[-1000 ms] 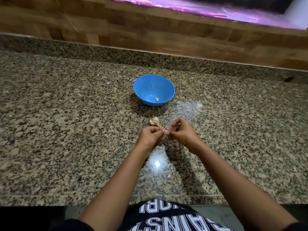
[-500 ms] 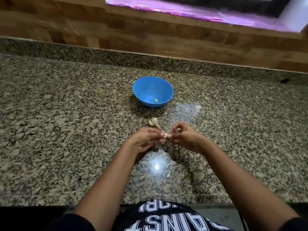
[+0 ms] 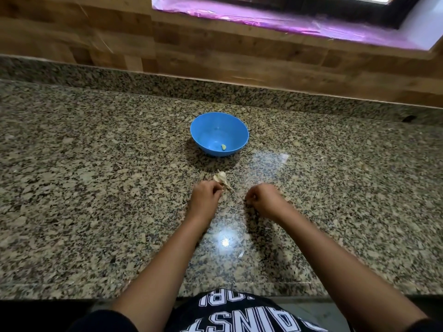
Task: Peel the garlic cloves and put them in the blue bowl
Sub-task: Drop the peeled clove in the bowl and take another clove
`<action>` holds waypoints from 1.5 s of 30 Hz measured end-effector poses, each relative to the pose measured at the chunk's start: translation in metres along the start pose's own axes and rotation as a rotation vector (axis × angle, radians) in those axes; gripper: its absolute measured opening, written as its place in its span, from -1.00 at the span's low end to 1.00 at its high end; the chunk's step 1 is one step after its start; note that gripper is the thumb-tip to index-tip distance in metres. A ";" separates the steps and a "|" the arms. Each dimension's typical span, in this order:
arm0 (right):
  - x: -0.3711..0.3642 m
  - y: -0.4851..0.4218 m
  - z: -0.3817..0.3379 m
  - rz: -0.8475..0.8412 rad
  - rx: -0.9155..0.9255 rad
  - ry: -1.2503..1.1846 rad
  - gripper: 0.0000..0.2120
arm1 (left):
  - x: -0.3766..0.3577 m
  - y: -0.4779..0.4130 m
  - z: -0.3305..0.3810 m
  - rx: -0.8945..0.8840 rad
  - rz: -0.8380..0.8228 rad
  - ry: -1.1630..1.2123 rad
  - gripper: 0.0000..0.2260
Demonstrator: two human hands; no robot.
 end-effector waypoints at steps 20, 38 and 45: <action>-0.003 0.017 0.022 0.098 -0.201 -1.036 -0.83 | -0.029 0.017 0.033 -0.082 -0.248 0.297 -0.81; 0.007 0.025 0.013 -0.035 -0.131 -0.764 -0.87 | -0.029 0.016 0.044 -0.106 -0.335 0.277 -0.83; 0.001 0.030 0.006 0.146 -0.025 -0.466 -0.90 | -0.032 0.017 0.044 0.205 -0.400 0.503 -0.67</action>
Point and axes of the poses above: each hand's wrist, its own y-axis away from the middle knuckle, its own x-axis out of the back of the hand, z = x × y, the point moved 4 cm from there along -y, towards the middle knuckle, and after that the axes turned 4 degrees about -x, right-handed, at the moved point
